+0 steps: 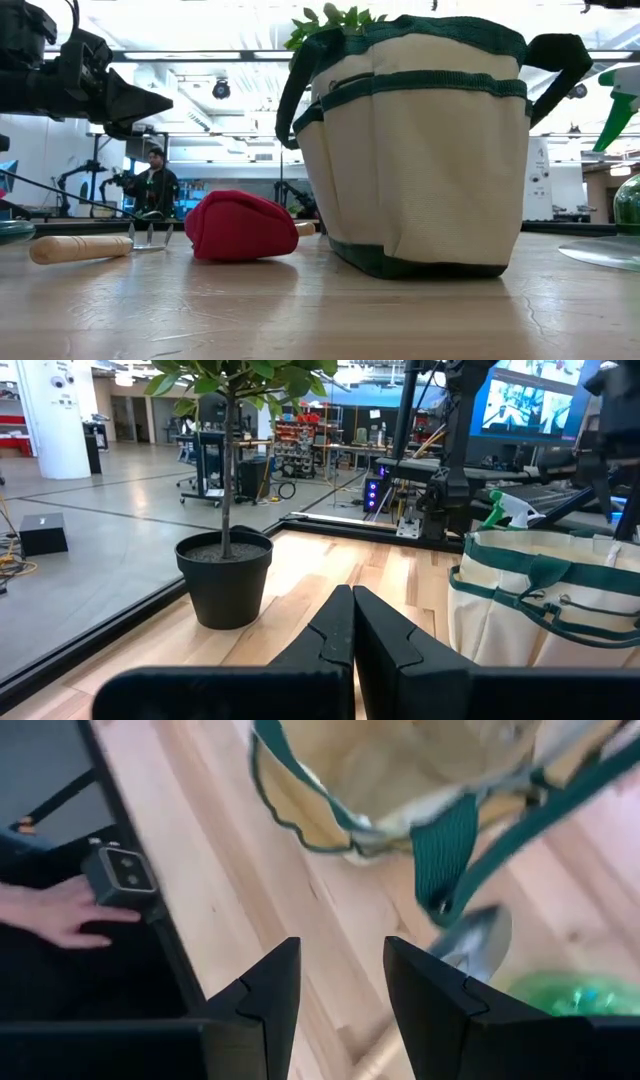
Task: Pick & Place Garden tools in Gardening bag
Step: Put the bottom brown trowel into the gardening bag
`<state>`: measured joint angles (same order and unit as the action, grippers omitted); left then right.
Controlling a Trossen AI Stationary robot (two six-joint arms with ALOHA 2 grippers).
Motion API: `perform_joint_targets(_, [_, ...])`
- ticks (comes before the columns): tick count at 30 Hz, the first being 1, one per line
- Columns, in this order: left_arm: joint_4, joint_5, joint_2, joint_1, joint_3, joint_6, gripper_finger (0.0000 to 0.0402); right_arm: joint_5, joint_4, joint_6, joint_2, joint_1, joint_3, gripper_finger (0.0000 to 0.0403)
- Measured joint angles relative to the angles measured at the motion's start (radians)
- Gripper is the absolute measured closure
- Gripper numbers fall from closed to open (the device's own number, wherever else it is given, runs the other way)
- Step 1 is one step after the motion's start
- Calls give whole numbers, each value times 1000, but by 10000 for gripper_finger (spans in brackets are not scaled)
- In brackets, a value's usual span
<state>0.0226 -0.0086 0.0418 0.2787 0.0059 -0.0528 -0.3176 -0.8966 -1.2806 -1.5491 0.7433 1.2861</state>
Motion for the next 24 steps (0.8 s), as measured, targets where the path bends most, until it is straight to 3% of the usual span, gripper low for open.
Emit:
perform_joint_targets(7, [0, 0, 0, 0, 0, 0, 399, 11, -63, -276, -92, 31, 0, 259])
perform_joint_targets(12, [0, 0, 0, 0, 0, 0, 399, 83, -73, -429, -152, 50, 0, 262])
perform_joint_targets(24, [0, 0, 0, 0, 0, 0, 399, 197, -88, -574, -260, 52, 1, 245])
